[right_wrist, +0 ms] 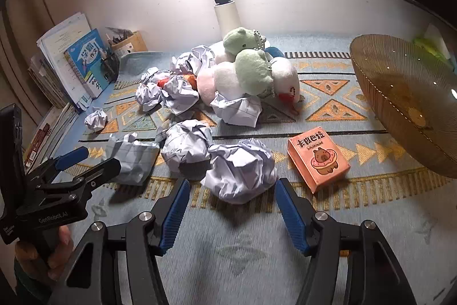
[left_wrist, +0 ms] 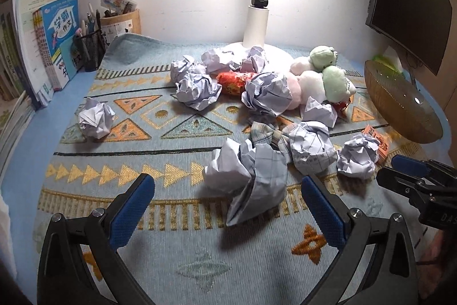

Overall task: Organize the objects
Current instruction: 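Grasp the large crumpled paper ball with the left tool and lift it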

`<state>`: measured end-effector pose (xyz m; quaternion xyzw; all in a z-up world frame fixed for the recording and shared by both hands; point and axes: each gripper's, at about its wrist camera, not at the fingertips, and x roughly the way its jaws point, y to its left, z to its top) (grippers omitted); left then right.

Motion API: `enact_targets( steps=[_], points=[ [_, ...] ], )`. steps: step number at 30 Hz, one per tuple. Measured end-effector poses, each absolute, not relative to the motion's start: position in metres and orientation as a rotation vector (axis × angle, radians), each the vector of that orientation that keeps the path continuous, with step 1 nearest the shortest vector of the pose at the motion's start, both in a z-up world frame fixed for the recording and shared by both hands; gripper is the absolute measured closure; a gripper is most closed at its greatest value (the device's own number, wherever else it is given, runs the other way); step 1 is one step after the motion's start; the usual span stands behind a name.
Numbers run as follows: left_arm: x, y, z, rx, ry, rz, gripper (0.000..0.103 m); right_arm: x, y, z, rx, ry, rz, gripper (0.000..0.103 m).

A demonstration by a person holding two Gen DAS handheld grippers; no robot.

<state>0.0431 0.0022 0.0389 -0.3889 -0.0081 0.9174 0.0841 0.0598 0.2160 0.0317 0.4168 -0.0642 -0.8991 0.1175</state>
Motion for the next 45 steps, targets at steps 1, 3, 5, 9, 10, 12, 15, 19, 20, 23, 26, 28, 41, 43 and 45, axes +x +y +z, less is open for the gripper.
enact_targets(
  steps=[1, 3, 5, 9, 10, 12, 15, 19, 20, 23, 26, 28, 41, 43, 45],
  points=[
    [0.038, 0.003, 0.036, -1.169, -0.026, 2.728, 0.001, 0.057, 0.216, 0.029, 1.198, -0.194, -2.638, 0.041],
    [0.032, 0.005, 0.031, -1.173, -0.017, 2.726, 0.001, 0.05, 0.216, 0.022, 1.198, -0.204, -2.648, 0.041],
    [0.028, 0.006, 0.027, -1.174, -0.023, 2.735, 0.001, 0.042, 0.218, 0.018, 1.243, -0.213, -2.626, 0.041],
    [0.026, 0.006, 0.025, -1.168, -0.034, 2.725, 0.001, 0.04, 0.213, 0.018, 1.224, -0.19, -2.611, 0.041],
    [0.025, 0.008, 0.024, -1.178, -0.024, 2.721, 0.001, 0.038, 0.211, 0.016, 1.24, -0.177, -2.609, 0.042],
    [0.023, 0.01, 0.022, -1.197, -0.013, 2.707, 0.002, 0.037, 0.209, 0.013, 1.254, -0.158, -2.609, 0.044],
    [0.024, 0.013, 0.021, -1.189, -0.001, 2.693, 0.023, 0.041, 0.206, 0.015, 1.227, -0.153, -2.59, 0.056],
    [0.025, 0.012, 0.022, -1.179, -0.02, 2.69, 0.039, 0.04, 0.203, 0.015, 1.215, -0.131, -2.575, 0.058],
    [0.026, 0.012, 0.022, -1.171, -0.016, 2.701, 0.04, 0.04, 0.203, 0.015, 1.217, -0.135, -2.576, 0.058],
    [0.027, 0.012, 0.023, -1.165, -0.019, 2.717, 0.04, 0.04, 0.204, 0.016, 1.209, -0.143, -2.586, 0.059],
    [0.029, 0.009, 0.025, -1.148, -0.026, 2.742, 0.04, 0.044, 0.205, 0.019, 1.177, -0.156, -2.6, 0.068],
    [0.031, 0.007, 0.026, -1.126, -0.046, 2.736, 0.04, 0.047, 0.209, 0.021, 1.15, -0.177, -2.602, 0.068],
    [0.047, 0.0, 0.035, -0.996, -0.072, 2.772, 0.04, 0.055, 0.194, 0.023, 1.126, -0.029, -2.672, 0.068],
    [0.047, 0.004, 0.035, -0.996, -0.04, 2.776, 0.04, 0.056, 0.188, 0.022, 1.123, 0.022, -2.683, 0.068],
    [0.048, 0.006, 0.034, -0.995, -0.012, 2.78, 0.04, 0.057, 0.185, 0.021, 1.121, 0.051, -2.692, 0.068]
  ],
)
